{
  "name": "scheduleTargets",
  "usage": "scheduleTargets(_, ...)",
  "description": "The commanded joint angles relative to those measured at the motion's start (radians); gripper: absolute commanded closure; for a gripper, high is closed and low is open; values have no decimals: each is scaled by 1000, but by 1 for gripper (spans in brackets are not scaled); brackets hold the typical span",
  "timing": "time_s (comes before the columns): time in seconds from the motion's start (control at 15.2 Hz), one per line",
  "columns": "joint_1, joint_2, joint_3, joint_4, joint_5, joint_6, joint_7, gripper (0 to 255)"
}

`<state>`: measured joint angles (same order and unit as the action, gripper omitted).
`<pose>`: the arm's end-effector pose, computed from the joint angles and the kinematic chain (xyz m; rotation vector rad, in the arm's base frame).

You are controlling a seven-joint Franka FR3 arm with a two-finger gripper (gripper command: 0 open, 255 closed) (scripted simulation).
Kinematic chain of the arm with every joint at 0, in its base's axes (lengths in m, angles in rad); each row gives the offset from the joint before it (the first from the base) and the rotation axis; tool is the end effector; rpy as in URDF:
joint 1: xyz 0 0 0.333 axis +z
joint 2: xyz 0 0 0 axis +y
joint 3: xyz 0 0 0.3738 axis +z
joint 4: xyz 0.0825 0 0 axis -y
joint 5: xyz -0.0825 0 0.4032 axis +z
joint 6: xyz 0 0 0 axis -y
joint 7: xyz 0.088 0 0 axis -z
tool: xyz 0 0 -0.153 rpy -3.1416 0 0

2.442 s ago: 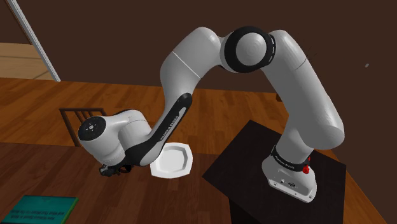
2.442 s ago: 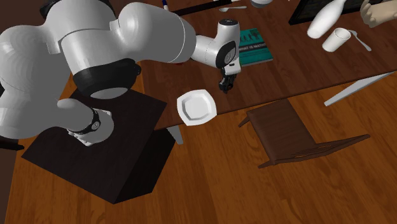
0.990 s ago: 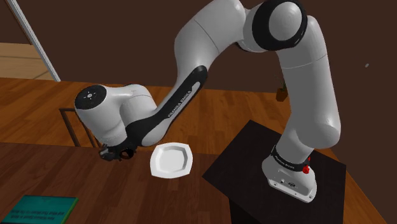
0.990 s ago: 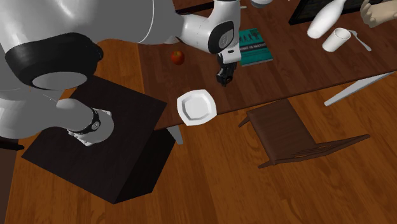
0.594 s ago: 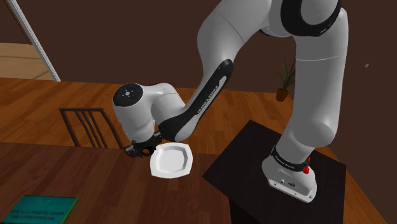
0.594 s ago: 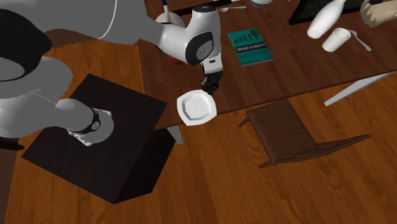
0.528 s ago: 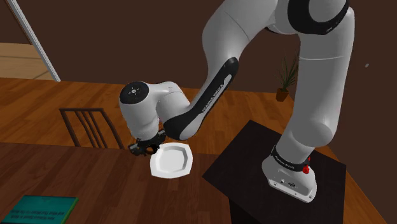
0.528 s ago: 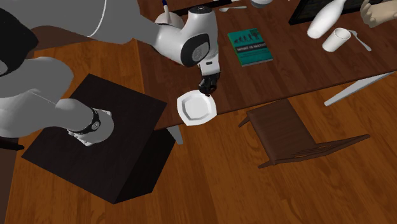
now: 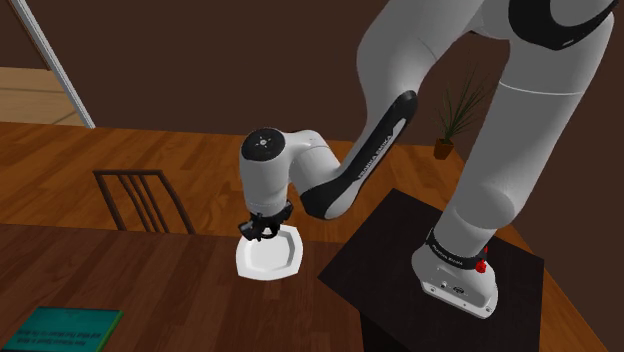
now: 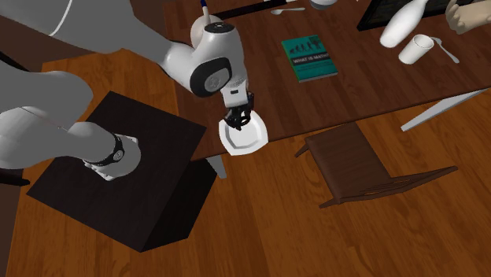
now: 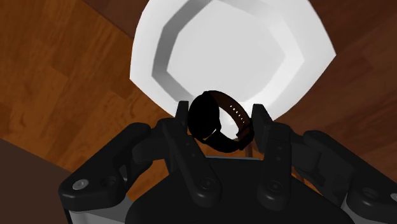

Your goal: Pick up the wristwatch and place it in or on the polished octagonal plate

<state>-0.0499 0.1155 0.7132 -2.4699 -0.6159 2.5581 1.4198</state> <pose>0.3919 0.3037 0.2552 2.9823 -0.3661 0.3576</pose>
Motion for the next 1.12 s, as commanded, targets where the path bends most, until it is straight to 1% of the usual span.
scheduleTargets(0.0, 5, 25, -14, -4, -47, 15, 36, 255)
scheduleTargets(0.66, 77, 193, -119, 35, -305, 56, 242, 255)
scheduleTargets(1.06, 78, 193, -119, 35, -305, 56, 241, 255)
